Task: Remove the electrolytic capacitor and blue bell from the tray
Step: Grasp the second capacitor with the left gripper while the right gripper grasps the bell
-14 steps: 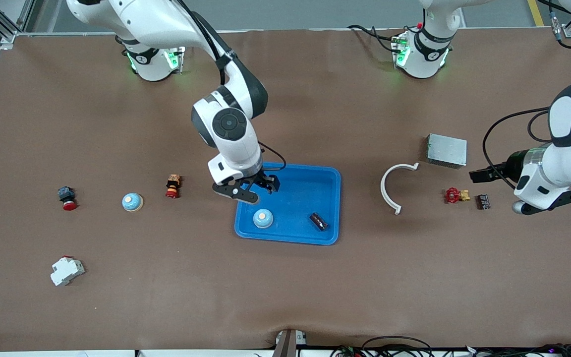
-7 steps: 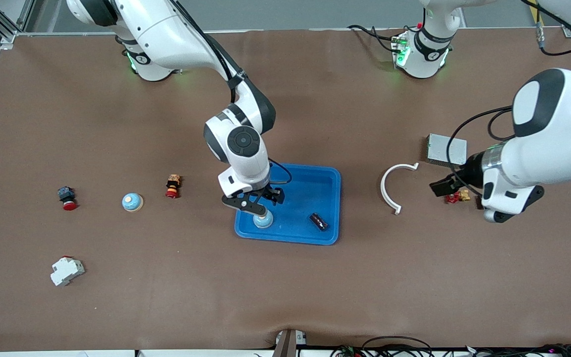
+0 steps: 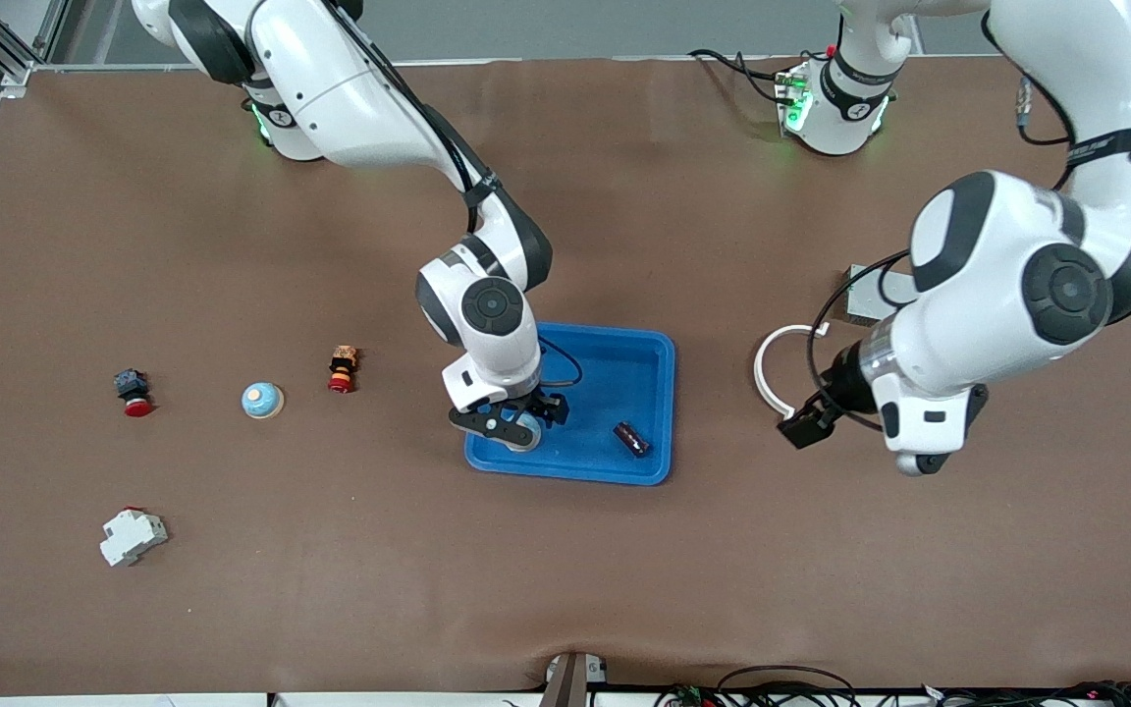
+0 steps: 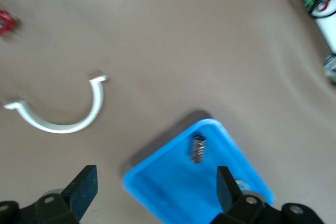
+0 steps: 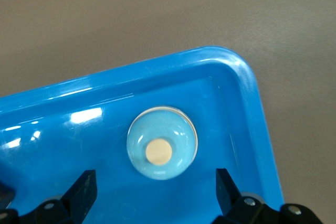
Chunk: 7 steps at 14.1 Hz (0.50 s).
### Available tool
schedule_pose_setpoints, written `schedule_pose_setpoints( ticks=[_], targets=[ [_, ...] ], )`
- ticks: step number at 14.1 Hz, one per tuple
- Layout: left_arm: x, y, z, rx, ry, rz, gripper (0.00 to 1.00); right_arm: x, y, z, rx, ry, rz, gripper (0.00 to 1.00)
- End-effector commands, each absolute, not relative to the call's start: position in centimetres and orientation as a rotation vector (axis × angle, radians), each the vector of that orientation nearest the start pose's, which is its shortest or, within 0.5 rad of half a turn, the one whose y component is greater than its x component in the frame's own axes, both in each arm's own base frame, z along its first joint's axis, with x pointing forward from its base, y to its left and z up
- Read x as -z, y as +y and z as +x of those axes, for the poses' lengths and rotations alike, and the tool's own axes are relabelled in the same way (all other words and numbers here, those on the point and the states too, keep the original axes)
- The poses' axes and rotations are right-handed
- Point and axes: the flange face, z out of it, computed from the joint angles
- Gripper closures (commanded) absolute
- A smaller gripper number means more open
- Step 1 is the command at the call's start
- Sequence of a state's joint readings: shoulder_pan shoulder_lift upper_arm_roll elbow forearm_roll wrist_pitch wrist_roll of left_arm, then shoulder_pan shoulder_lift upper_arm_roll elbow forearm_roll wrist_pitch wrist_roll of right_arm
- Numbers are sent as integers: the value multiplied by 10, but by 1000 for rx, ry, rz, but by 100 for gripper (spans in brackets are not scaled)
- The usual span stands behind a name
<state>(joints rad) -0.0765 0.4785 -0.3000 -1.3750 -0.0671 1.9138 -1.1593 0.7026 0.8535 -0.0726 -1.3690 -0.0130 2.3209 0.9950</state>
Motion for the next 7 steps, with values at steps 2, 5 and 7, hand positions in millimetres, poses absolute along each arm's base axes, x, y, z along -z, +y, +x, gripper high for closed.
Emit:
schedule_pose_setpoints(
  ticks=[2, 5, 7],
  targets=[
    [-436, -250, 681, -107, -1520, -3050, 0, -203, 450, 610, 245, 531, -3079, 0],
    [-404, -277, 691, -45, -1692, -3034, 0, -196, 451, 614, 258, 527, -3072, 0],
    [-386, -291, 697, -10, -1794, -3029, 0, -193, 450, 615, 262, 528, -3070, 0]
  ],
)
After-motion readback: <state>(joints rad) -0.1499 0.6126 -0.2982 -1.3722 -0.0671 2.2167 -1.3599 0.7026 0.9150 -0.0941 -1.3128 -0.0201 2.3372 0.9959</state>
